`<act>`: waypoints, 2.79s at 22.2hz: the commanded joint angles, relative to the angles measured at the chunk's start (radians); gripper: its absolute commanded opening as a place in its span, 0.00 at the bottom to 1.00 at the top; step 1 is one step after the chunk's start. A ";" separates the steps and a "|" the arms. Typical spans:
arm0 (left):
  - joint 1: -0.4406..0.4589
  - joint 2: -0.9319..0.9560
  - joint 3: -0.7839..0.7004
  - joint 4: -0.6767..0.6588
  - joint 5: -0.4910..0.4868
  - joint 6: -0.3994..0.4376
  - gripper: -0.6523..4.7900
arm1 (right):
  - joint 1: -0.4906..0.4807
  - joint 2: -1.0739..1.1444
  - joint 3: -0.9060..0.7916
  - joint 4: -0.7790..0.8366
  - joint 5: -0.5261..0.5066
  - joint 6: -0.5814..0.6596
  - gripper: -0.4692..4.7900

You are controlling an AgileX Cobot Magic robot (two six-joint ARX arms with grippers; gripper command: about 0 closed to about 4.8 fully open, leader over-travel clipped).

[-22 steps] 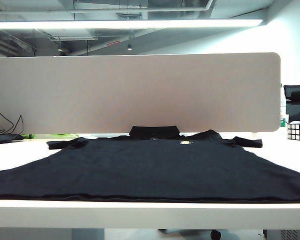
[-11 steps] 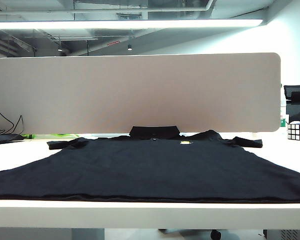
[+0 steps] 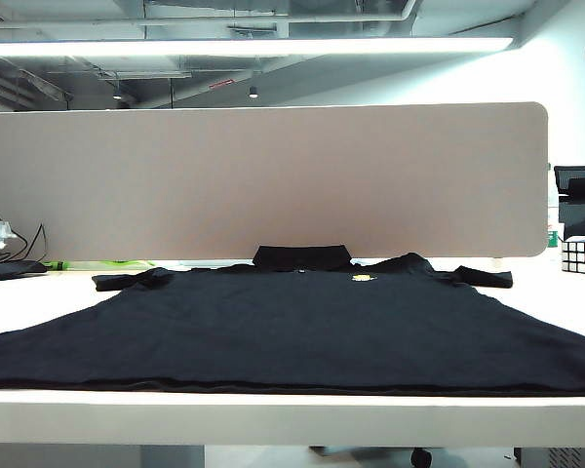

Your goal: Fold the bottom side of the T-shirt horizontally towards the center, about one-third of the way, then fold the sleeve back towards the center, creating a straight line along the edge of the T-shirt, and finally fold the bottom of the T-shirt up towards the top, creating a neat rectangle.

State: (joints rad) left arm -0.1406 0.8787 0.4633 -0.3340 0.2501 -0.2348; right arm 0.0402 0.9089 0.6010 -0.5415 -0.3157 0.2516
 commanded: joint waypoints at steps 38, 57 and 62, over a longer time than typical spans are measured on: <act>0.367 0.400 0.035 -0.025 0.321 0.035 0.36 | -0.174 0.419 0.091 -0.132 -0.139 -0.208 0.57; 0.287 0.491 0.035 -0.038 0.302 0.072 0.36 | -0.176 0.552 0.088 -0.200 -0.201 -0.246 0.58; 0.287 0.526 0.035 -0.047 0.304 0.106 0.36 | -0.176 0.552 0.088 -0.235 -0.200 -0.253 0.58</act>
State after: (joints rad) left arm 0.1486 1.3876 0.5201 -0.3054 0.6315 -0.1436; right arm -0.1371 1.4490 0.7036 -0.7242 -0.5774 0.0021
